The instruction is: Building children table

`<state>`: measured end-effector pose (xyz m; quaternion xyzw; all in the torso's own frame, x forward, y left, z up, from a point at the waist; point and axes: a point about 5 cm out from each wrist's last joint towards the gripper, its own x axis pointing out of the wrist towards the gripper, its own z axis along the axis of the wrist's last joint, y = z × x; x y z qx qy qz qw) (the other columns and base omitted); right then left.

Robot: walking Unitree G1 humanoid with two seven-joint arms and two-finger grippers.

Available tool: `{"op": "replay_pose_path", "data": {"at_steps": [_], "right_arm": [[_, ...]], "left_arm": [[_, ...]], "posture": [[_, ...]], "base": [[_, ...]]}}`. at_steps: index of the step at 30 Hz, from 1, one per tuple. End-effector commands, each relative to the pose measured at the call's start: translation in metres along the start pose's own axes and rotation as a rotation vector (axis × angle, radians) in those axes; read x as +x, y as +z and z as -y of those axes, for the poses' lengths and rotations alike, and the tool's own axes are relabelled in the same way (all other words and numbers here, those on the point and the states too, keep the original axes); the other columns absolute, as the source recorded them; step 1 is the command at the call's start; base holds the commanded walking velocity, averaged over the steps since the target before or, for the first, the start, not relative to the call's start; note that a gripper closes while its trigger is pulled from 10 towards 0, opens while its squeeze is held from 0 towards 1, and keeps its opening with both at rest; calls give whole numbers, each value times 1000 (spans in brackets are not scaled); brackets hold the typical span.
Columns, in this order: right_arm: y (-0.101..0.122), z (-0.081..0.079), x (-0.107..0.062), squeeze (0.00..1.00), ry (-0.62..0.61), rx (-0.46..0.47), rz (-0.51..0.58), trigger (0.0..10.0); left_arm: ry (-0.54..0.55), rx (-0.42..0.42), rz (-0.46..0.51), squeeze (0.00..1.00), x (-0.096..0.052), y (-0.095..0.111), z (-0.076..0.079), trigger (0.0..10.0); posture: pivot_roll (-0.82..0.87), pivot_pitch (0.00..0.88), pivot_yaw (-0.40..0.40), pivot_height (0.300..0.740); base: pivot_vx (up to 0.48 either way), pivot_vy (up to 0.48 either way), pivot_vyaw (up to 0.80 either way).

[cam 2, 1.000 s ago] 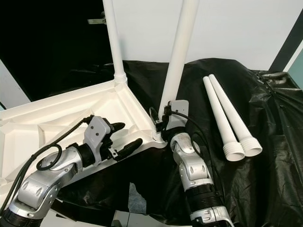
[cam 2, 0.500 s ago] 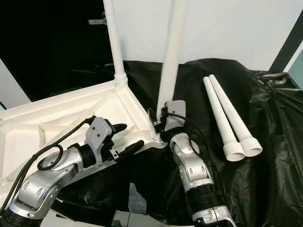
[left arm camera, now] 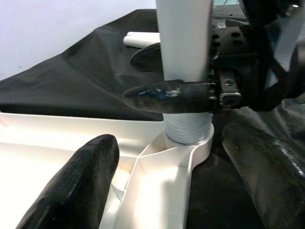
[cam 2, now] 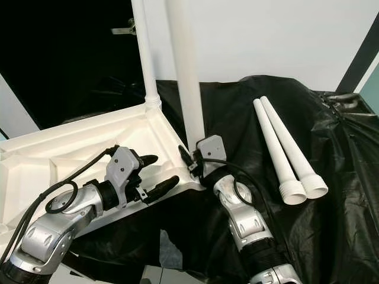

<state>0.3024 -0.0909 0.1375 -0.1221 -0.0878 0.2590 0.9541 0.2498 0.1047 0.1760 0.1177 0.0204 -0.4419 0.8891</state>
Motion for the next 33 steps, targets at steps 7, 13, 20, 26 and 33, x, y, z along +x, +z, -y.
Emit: {"op": "replay_pose_path", "data": {"at_steps": [7,13,20,26,33], "right_arm": [[-29,-13,-15,0,96,48,-108,10000],[-30,-15,-18,0,140,9,-89,10000],[-36,-10,-20,0,101,143,-109,10000],[-40,-3,-19,0,40,231,-138,10000],[-45,2,-19,0,-7,286,-164,10000]], "left_arm": [[-55,27,16,0,-1,6,1,10000],[-55,28,16,0,-1,7,1,10000],[-55,35,17,0,-1,9,-1,10000],[-58,39,18,0,-1,10,-1,10000],[-63,47,18,0,-1,11,-2,10000]], "posture": [[117,0,16,740],[119,0,19,740],[118,0,22,740],[116,0,24,740],[115,0,24,740]], "base": [[0,0,0],[0,0,0],[0,0,0],[0,0,0],[0,0,0]]}}
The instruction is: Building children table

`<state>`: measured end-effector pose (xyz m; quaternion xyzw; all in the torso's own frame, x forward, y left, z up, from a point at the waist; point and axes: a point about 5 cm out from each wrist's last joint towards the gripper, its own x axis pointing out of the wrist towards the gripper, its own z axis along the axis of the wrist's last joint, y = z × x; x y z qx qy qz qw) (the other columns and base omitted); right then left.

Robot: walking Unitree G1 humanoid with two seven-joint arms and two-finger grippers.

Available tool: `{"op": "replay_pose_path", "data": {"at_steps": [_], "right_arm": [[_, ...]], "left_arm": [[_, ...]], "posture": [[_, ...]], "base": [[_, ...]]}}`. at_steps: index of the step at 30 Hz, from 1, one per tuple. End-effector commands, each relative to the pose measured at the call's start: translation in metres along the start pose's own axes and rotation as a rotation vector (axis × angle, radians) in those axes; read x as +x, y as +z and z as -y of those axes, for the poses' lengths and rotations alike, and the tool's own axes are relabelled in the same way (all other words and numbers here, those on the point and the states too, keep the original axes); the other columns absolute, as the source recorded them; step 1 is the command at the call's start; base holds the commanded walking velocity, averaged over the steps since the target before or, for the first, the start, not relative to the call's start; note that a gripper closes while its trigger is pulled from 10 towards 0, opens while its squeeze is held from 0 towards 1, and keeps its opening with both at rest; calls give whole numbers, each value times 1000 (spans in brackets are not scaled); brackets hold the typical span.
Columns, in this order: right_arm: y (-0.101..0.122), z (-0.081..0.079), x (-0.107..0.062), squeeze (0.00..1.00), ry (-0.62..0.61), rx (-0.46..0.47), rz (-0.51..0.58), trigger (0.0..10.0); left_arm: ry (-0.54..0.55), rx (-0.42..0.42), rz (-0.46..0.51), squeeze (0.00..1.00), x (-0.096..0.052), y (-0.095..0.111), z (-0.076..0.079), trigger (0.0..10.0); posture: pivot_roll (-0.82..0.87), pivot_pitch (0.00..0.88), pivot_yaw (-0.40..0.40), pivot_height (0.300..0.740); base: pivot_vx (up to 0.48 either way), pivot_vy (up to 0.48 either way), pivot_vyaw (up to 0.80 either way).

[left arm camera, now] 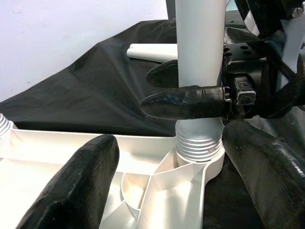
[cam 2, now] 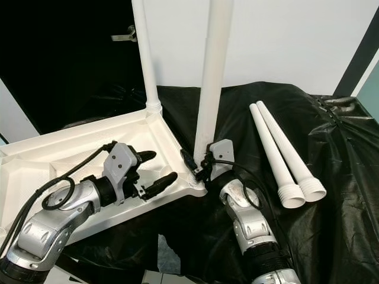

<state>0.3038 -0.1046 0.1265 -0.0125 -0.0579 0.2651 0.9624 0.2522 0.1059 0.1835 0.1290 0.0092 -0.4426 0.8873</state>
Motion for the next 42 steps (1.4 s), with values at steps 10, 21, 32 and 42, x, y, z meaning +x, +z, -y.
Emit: {"op": "replay_pose_path", "data": {"at_steps": [10,21,32,42], "right_arm": [[-40,4,-17,0,-107,210,-158,10000],[-42,1,-19,0,-105,142,-158,10000],[-45,-13,-24,0,65,-59,-178,10000],[-47,-19,-33,0,177,-212,-153,10000]], "left_arm": [[-66,21,11,0,-1,5,2,10000],[-57,25,16,0,0,8,1,10000],[-53,29,18,0,-2,10,-2,10000],[-60,30,14,0,-3,10,-2,10000]], "posture": [[114,0,25,740],[113,0,32,740],[113,0,37,740],[115,0,42,740]], "base": [[0,0,0],[0,0,0],[0,0,0],[0,0,0]]}}
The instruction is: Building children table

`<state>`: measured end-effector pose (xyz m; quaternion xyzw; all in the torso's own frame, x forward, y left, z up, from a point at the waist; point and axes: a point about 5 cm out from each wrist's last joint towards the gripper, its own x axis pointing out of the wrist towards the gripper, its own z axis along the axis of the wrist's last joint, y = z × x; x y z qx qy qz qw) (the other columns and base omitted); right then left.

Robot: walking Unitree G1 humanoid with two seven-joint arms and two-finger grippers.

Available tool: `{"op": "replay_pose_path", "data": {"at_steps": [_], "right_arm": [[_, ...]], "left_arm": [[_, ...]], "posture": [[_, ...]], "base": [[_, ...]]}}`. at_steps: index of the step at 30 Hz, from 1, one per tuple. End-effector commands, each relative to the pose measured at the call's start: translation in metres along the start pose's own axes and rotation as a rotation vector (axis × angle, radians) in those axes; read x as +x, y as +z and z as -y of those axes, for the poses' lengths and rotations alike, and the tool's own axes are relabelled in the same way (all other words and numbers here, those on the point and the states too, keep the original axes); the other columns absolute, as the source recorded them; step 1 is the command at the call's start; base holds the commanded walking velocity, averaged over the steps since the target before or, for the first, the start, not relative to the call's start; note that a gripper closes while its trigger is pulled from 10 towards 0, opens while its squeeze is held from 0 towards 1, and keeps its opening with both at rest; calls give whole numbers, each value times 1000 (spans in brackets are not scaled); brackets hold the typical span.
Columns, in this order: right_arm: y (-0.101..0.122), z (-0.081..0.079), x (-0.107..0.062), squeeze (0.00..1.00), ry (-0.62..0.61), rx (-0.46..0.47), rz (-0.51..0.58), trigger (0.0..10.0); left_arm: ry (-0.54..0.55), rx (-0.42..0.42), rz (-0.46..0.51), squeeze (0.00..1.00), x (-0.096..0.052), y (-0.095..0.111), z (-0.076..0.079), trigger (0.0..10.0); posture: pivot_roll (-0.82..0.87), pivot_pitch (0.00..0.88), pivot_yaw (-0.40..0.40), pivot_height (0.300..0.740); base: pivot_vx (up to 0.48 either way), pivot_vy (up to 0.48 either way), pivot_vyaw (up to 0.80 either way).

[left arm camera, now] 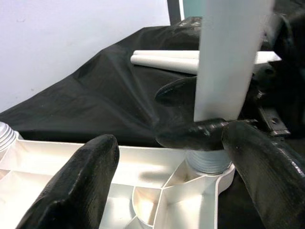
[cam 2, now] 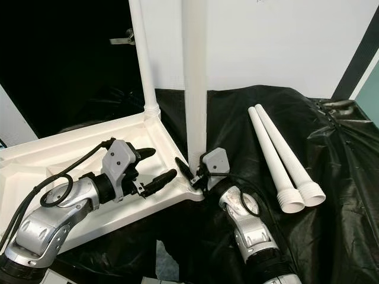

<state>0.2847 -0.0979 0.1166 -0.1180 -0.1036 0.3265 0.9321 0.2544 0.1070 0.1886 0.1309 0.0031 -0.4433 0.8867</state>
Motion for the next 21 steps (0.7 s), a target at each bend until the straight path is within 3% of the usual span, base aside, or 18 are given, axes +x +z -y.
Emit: {"op": "replay_pose_path", "data": {"at_steps": [1,6,15,21], "right_arm": [[-37,-16,-20,0,65,2,-179,10000],[-39,-19,-23,0,86,-10,-176,10000],[-41,-12,-29,0,-2,154,-118,10000],[-42,-11,-30,0,-14,165,-114,10000]], "left_arm": [[-60,21,3,0,-3,5,1,10000],[-63,23,0,0,-3,5,0,10000],[-83,25,-9,0,-5,4,1,10000],[-114,23,-24,0,-8,1,4,10000]], "posture": [[116,0,42,740],[117,0,45,740],[114,0,51,740],[116,0,49,740]], "base": [[0,0,0],[0,0,0],[0,0,0],[0,0,0]]}}
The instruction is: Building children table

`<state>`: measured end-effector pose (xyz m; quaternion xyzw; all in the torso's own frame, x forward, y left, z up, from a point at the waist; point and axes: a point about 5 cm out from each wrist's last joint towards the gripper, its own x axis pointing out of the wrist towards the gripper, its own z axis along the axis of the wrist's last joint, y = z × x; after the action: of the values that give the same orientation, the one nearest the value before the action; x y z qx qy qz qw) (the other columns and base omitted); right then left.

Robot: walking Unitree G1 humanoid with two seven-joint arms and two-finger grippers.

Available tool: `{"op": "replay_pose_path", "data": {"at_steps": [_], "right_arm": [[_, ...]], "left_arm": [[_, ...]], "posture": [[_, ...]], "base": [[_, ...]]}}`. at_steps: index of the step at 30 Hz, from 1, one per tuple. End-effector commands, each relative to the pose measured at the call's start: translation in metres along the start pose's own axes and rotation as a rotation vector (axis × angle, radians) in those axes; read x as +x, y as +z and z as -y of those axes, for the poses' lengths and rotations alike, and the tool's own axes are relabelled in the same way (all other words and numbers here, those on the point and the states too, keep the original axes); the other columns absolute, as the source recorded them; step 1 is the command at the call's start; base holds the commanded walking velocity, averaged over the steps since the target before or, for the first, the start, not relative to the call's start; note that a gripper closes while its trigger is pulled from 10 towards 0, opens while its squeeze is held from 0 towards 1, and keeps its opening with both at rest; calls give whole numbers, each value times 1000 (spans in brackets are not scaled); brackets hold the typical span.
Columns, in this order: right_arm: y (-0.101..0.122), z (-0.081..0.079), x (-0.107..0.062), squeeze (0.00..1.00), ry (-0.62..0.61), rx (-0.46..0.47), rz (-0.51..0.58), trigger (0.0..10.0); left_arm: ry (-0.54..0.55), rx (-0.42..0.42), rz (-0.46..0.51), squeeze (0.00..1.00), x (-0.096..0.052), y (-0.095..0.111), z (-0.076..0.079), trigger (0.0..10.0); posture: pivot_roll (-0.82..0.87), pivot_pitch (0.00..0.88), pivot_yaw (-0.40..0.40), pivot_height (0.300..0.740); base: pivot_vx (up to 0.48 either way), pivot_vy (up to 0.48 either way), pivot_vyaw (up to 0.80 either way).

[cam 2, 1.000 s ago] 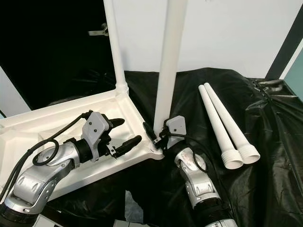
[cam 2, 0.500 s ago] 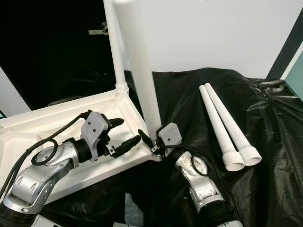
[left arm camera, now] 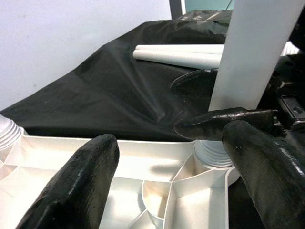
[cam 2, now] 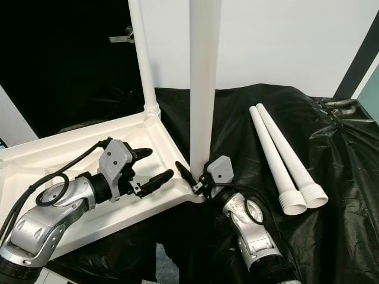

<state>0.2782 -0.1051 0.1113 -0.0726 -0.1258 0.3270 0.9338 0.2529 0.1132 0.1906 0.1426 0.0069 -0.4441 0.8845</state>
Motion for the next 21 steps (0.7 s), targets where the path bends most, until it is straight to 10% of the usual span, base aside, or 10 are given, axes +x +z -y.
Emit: {"op": "replay_pose_path", "data": {"at_steps": [1,21], "right_arm": [[-37,-8,-23,0,-12,95,-179,10000],[-47,-11,-35,0,39,73,-226,10000]], "left_arm": [[-117,5,-10,0,-2,0,8,10000],[-224,-24,-105,0,-15,-16,23,10000]], "posture": [[116,0,49,740],[120,0,47,740]], "base": [[0,0,0],[0,0,0]]}}
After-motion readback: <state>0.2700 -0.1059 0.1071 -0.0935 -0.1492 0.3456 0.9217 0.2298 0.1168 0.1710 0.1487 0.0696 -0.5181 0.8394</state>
